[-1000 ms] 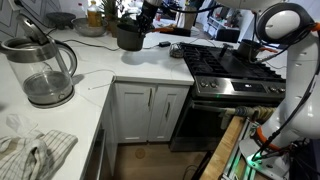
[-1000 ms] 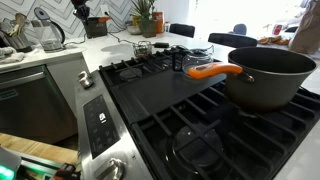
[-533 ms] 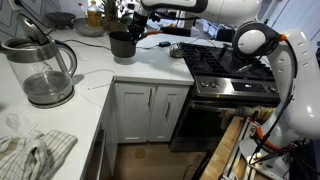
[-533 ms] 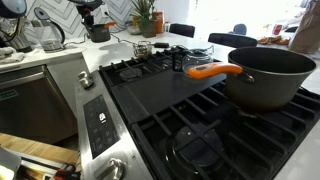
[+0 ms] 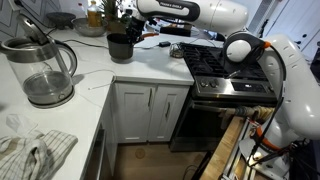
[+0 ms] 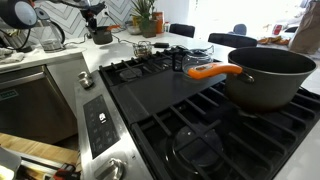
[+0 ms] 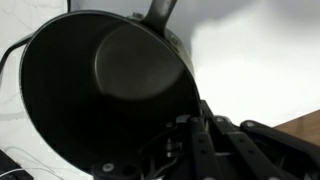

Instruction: Pick up the black pot on the left and put it on the kitchen counter

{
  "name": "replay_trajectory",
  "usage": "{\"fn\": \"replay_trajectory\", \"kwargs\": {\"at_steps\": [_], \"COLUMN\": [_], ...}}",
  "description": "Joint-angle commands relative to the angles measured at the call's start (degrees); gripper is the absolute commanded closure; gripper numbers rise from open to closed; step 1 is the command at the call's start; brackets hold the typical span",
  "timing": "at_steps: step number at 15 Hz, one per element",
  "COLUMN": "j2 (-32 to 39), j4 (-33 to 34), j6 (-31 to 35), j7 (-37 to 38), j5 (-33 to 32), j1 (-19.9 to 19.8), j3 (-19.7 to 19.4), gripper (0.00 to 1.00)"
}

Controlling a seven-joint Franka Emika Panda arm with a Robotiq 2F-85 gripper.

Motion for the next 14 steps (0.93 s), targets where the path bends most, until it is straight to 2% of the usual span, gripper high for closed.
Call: {"fn": "replay_trajectory", "kwargs": {"at_steps": [1, 14], "j2": [3.19, 5.52], "j4": [6.09, 8.72], "j6": [-2.71, -5.13], "j7": [-2.49, -3.11], "j5": [-0.78, -0.52], "j1": [0.49, 0.45], "j3": [-0.16, -0.09], "gripper": [0.99, 0.99]}}
